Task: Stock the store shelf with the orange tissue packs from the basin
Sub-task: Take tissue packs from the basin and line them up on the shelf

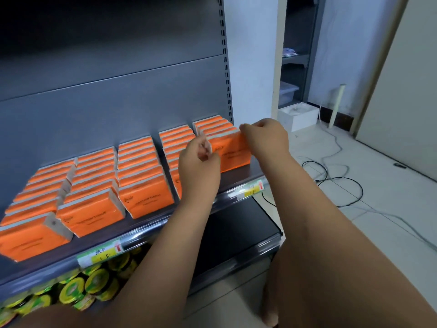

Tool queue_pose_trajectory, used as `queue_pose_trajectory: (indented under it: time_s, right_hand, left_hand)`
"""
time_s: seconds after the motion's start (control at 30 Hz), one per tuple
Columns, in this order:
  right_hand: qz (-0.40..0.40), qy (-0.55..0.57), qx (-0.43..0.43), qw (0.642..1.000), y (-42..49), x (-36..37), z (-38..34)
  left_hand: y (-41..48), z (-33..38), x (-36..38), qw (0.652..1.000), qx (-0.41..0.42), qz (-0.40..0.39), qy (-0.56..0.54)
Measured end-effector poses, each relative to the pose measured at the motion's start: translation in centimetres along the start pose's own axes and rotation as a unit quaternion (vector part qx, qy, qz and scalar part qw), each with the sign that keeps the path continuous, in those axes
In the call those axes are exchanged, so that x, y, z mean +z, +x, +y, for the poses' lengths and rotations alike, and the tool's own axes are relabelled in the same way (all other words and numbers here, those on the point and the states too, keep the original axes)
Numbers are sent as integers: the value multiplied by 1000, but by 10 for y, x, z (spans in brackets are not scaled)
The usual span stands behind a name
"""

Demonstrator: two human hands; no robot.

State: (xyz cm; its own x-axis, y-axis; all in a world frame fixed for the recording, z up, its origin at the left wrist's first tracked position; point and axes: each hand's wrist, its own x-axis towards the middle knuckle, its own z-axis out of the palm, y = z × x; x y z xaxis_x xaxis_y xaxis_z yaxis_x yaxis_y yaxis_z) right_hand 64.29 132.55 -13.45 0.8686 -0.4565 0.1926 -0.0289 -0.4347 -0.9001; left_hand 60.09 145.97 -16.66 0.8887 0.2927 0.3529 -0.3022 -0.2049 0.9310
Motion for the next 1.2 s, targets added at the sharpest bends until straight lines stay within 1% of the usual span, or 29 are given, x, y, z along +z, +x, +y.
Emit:
queue_pose_trajectory:
  time_s: [0.1,0.23,0.37,0.5,0.7,0.87,0.97,1.2]
  right_hand:
    - [20,-15,38,999,7,-11,6]
    - [28,-17,56,998,19,-19,10]
    - [-9,-18,70,997,28,-18,15]
    - [-51,-66,76,994,36,-13,18]
    - [-79,-123,94,985,45,0,23]
    - [-123,-171,96,973,50,9,24]
    - [-131,-187,91,969,54,13,24]
    - [-148,-231,76,959,56,23,26]
  left_hand:
    - [-1,4,16,999,-18,-48,16]
    - [-7,5,31,995,-61,-71,-36]
    - [-16,-1,39,988,-91,-123,-16]
    - [-18,-6,46,981,-110,-158,6]
    - [-16,-11,57,972,-176,-154,4]
    - [-14,-15,60,976,-169,-140,1]
    - [-15,-17,62,976,-171,-133,-5]
    - [-5,-19,65,969,-212,-124,-18]
